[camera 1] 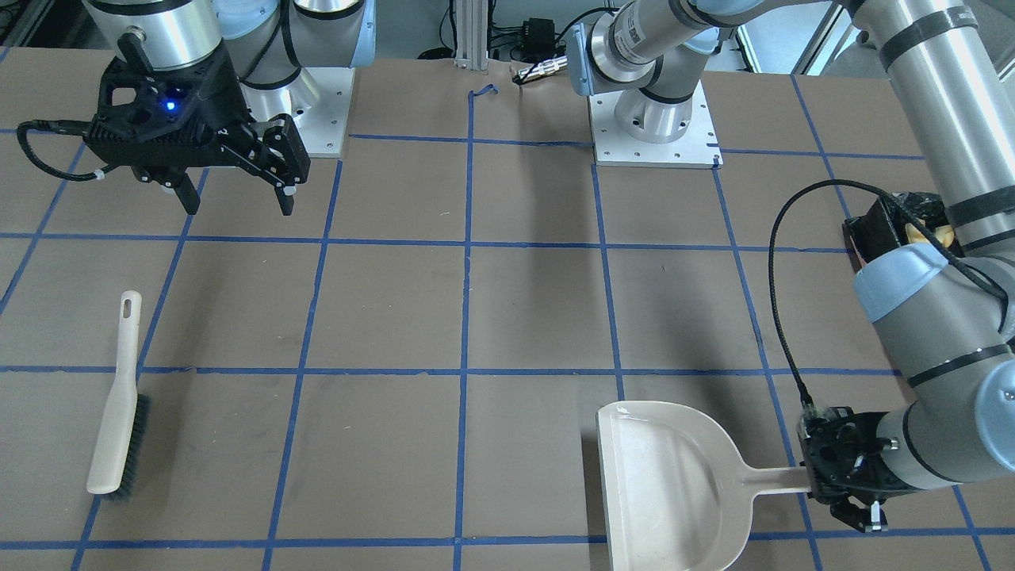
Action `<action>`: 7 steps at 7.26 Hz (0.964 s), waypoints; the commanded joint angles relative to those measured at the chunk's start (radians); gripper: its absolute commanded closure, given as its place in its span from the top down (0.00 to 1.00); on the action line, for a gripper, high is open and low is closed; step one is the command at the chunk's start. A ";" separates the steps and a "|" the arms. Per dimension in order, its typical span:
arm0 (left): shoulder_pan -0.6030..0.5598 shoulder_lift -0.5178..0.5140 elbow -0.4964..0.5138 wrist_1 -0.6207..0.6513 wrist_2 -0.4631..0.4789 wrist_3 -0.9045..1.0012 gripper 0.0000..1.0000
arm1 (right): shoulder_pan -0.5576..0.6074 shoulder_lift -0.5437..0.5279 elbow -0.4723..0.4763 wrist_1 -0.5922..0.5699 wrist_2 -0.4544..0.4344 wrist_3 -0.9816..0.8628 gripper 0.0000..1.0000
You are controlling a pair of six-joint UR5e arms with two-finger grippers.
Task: Sweep and dump trash into bin
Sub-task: 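Bring the empty dustpan back and set it on the table with the left gripper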
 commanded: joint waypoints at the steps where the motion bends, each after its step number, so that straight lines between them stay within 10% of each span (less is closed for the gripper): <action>1: -0.024 -0.012 0.003 -0.018 0.012 -0.074 0.00 | 0.001 0.024 -0.039 0.012 -0.004 0.001 1.00; 7: -0.027 0.028 -0.117 0.003 0.019 0.051 0.00 | 0.004 0.027 -0.035 0.020 0.001 0.002 1.00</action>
